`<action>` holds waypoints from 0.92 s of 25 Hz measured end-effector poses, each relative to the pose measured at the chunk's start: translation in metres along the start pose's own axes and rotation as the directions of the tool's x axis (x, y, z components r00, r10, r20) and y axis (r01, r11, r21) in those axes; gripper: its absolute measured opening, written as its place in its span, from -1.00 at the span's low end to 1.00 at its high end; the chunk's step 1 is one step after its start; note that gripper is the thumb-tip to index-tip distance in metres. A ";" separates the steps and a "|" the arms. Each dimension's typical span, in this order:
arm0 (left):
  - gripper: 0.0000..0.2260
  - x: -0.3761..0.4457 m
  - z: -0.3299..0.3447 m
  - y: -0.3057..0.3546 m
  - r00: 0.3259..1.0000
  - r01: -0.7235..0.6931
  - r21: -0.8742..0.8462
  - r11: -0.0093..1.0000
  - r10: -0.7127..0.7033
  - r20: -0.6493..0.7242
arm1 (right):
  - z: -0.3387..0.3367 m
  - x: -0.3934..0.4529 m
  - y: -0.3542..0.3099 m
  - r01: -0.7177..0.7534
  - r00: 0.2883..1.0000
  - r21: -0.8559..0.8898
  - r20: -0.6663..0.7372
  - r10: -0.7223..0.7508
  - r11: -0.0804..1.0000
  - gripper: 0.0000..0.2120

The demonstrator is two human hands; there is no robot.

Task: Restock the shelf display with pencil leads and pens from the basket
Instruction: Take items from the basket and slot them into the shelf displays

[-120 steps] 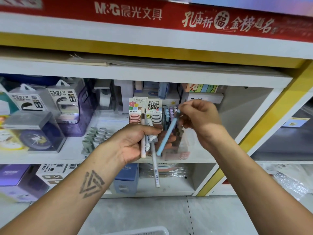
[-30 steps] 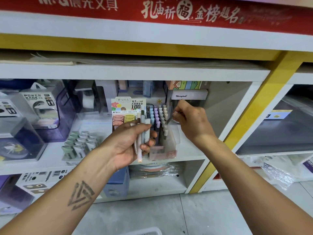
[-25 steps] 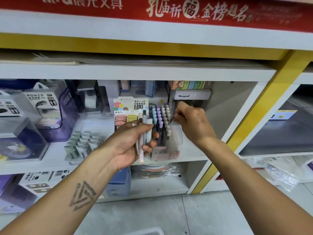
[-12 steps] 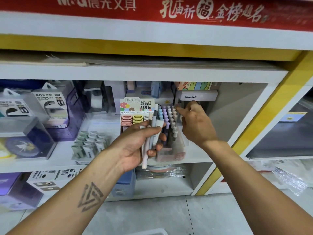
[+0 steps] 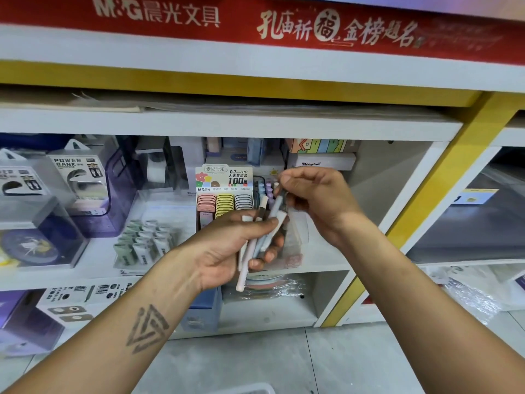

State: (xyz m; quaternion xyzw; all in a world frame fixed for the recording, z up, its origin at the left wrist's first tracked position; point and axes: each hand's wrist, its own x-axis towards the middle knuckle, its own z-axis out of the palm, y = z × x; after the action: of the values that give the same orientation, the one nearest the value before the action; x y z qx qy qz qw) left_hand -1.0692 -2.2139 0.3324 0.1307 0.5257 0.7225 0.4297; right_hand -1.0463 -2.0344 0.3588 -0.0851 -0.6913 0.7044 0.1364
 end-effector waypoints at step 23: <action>-0.80 0.002 -0.002 0.001 0.982 0.037 -0.086 0.996 -0.051 -0.180 | -0.030 0.008 0.035 0.306 0.930 -0.842 0.165 -0.328 0.444 -0.90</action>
State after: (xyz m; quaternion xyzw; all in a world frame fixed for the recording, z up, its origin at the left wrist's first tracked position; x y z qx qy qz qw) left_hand -1.0720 -2.2140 0.3322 0.0348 0.5354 0.7426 0.4008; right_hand -1.0473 -2.0036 0.3240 -0.0182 -0.9491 0.2312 0.2131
